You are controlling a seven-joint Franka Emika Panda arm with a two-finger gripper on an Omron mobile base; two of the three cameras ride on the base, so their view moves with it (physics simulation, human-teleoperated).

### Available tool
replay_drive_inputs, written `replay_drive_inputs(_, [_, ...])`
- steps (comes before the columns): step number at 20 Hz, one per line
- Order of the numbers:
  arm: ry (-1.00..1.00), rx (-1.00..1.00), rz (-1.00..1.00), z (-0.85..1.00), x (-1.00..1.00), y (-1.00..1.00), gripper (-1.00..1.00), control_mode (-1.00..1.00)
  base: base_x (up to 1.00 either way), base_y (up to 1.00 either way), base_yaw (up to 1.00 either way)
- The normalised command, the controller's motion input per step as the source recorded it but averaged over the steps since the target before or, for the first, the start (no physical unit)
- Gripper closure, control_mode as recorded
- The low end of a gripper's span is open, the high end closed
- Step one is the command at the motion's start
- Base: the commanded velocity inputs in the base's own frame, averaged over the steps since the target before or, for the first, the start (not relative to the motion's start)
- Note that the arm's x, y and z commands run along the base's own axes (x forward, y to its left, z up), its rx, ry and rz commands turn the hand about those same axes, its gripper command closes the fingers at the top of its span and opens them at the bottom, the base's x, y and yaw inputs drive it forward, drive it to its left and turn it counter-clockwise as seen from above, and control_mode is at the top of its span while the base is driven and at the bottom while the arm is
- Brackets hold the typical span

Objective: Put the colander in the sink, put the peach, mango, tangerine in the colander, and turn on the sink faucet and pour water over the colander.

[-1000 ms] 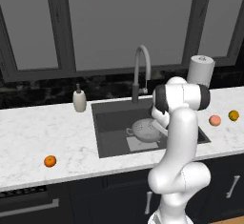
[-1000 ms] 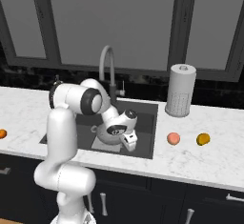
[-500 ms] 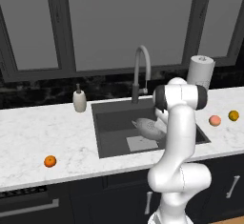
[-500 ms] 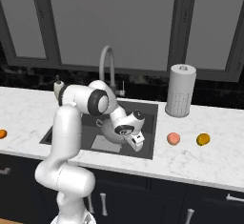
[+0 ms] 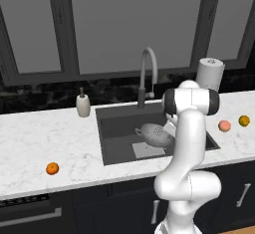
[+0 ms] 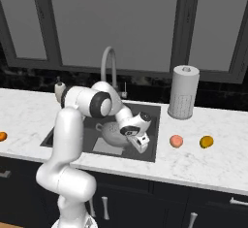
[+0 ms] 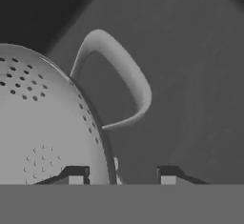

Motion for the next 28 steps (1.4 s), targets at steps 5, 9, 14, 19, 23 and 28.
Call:
replay_drive_inputs(5, [-0.16,0.09,0.04,0.25,-0.29,-0.02,-1.00,-1.00,0.00,0.00,0.00])
replay_drive_inputs(9, [-0.24,0.17,0.08,0.78,-0.46,-0.11,-1.00,-1.00,0.00,0.00,0.00])
replay_drive_inputs(14, [-0.20,0.14,0.10,1.00,-0.31,-0.02,-1.00,-1.00,0.00,0.00,0.00])
replay_drive_inputs(19, [-0.22,0.01,0.05,1.00,-0.44,0.39,-1.00,-1.00,0.00,0.00,0.00])
replay_drive_inputs(23, [-0.10,-0.04,0.00,1.00,-0.65,0.86,-1.00,-1.00,0.00,0.00,0.00])
replay_drive_inputs(28, [0.00,-0.13,0.00,1.00,-0.93,0.93,-1.00,-1.00,0.00,0.00,0.00])
